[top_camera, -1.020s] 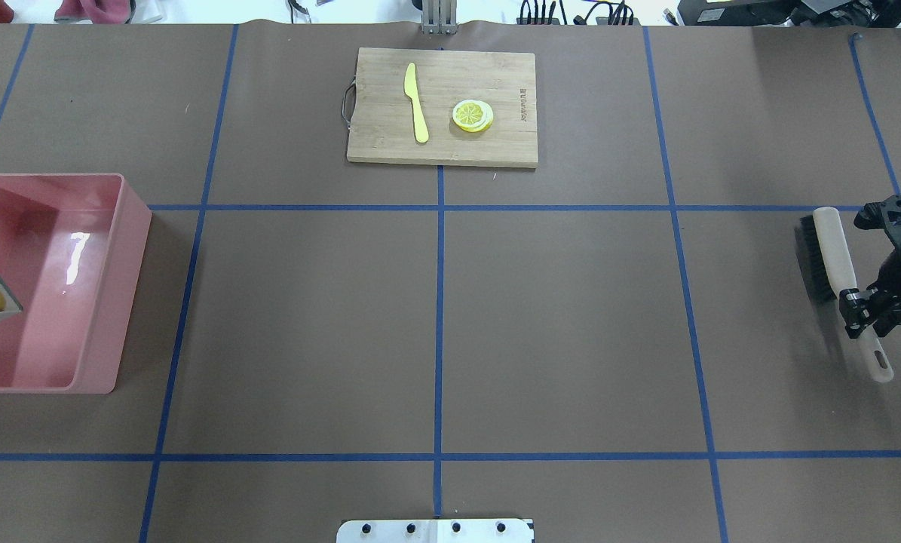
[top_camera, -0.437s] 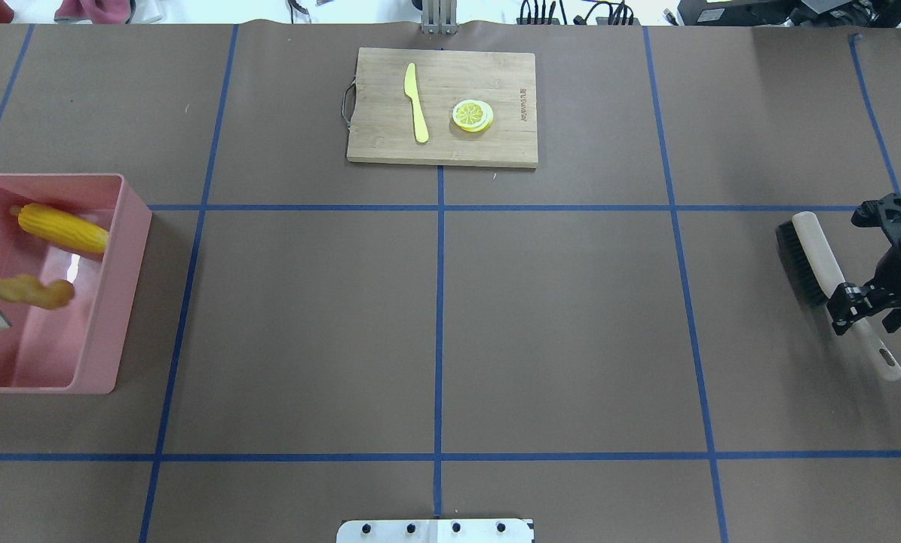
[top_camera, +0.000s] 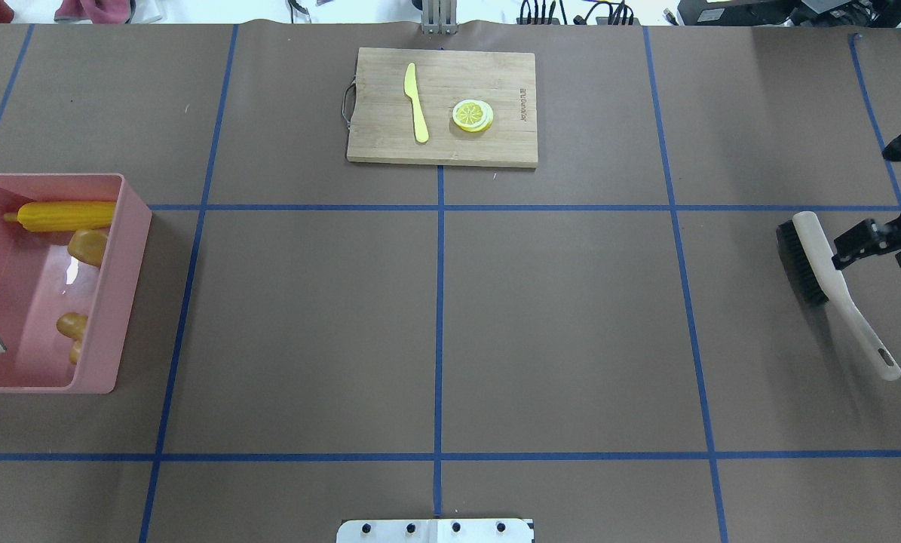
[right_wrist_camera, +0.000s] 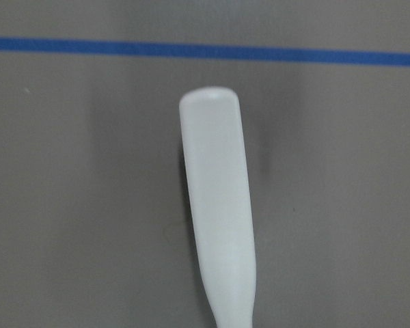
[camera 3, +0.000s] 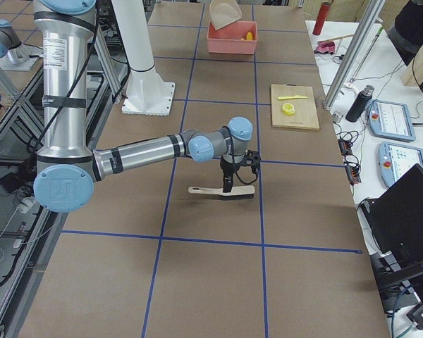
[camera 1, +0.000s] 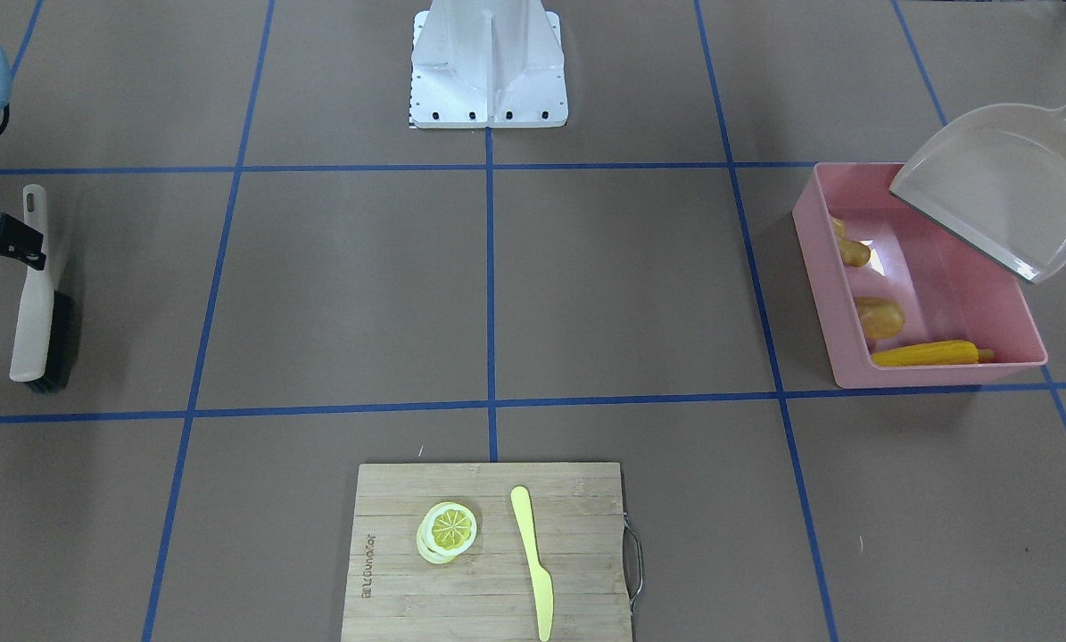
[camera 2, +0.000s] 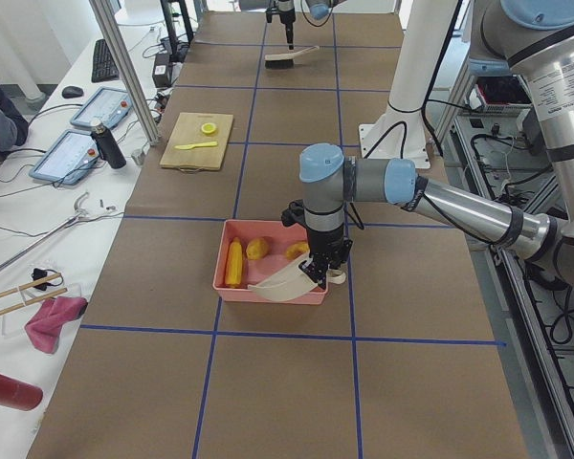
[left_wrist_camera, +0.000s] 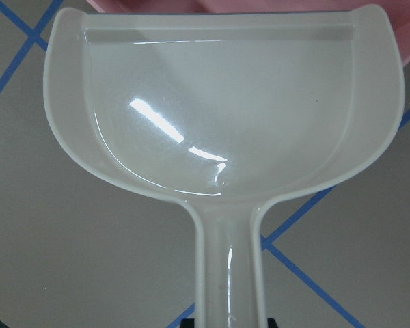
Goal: Sweep and dump trash into bin
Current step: 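Set the dustpan down with the left gripper while the right releases the brush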
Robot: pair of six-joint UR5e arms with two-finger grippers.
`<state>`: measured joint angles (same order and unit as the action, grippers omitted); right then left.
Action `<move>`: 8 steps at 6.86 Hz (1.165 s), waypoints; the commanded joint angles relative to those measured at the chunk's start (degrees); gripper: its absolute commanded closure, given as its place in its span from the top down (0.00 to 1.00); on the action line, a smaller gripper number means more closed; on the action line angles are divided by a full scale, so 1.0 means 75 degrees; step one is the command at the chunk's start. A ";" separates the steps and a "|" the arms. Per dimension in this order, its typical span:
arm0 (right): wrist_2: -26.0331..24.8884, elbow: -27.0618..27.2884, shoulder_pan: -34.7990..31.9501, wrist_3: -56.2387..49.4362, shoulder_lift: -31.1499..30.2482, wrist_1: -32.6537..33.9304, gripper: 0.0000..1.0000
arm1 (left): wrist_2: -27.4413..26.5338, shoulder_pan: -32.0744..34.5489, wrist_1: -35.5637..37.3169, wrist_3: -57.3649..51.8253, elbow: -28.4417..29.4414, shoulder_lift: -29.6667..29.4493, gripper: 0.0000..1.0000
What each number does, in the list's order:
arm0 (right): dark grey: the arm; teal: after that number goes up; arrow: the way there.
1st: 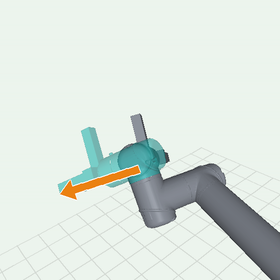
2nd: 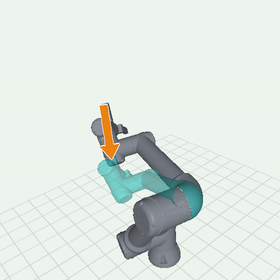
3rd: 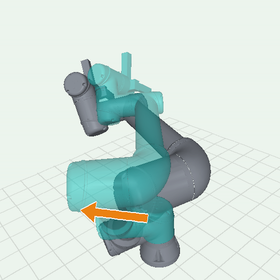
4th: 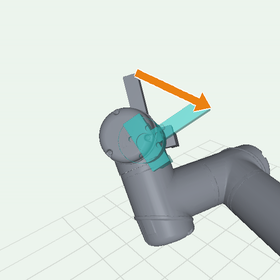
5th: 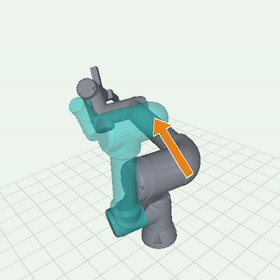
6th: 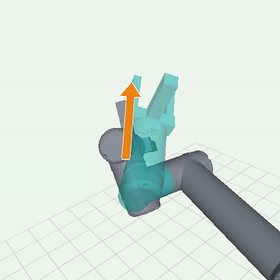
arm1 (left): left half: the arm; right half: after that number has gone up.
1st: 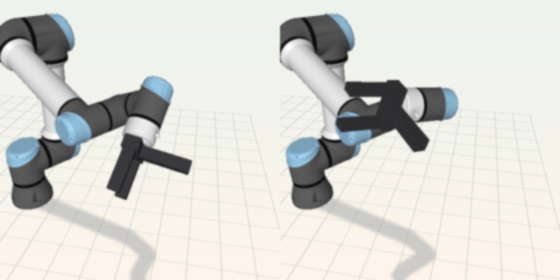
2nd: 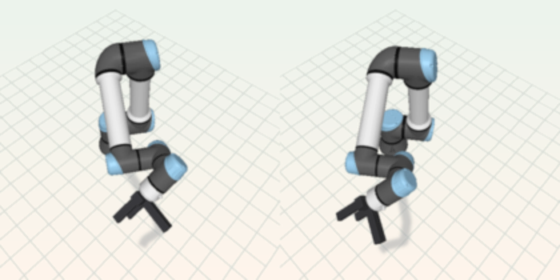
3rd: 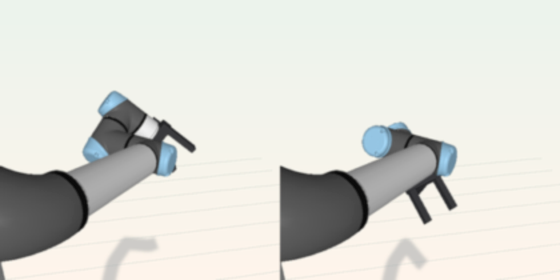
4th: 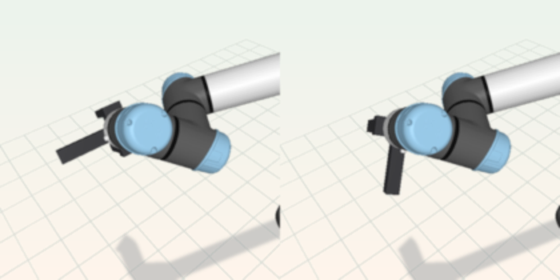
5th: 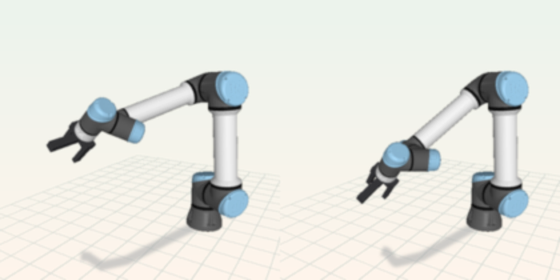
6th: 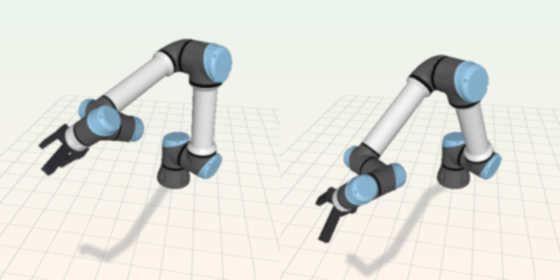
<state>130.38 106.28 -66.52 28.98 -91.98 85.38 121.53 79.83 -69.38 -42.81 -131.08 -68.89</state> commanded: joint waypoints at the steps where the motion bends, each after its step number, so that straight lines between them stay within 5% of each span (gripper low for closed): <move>1: -0.0006 0.0034 -0.1378 -0.0519 0.0112 -0.0064 1.00 | 0.0131 0.0310 0.0158 -0.0385 -0.0229 -0.0328 0.05; 2: -0.0017 -0.0432 -0.1988 -0.1928 0.0216 -0.0041 1.00 | 0.0585 0.0649 0.0065 -0.0467 -0.0311 -0.0598 0.05; 4: 0.0203 -0.0811 -0.2438 -0.2434 0.0288 0.0366 1.00 | 0.0882 0.0479 -0.1218 -0.0550 -0.0288 -0.0741 0.06; 8: 0.0241 -0.0858 -0.2720 -0.2550 0.0019 0.0979 1.00 | 0.0859 -0.2726 -0.4193 0.0184 0.1348 -0.2742 0.08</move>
<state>132.56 99.96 -86.50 10.41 -91.17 92.64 127.98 66.72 -93.53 -44.64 -125.36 -85.63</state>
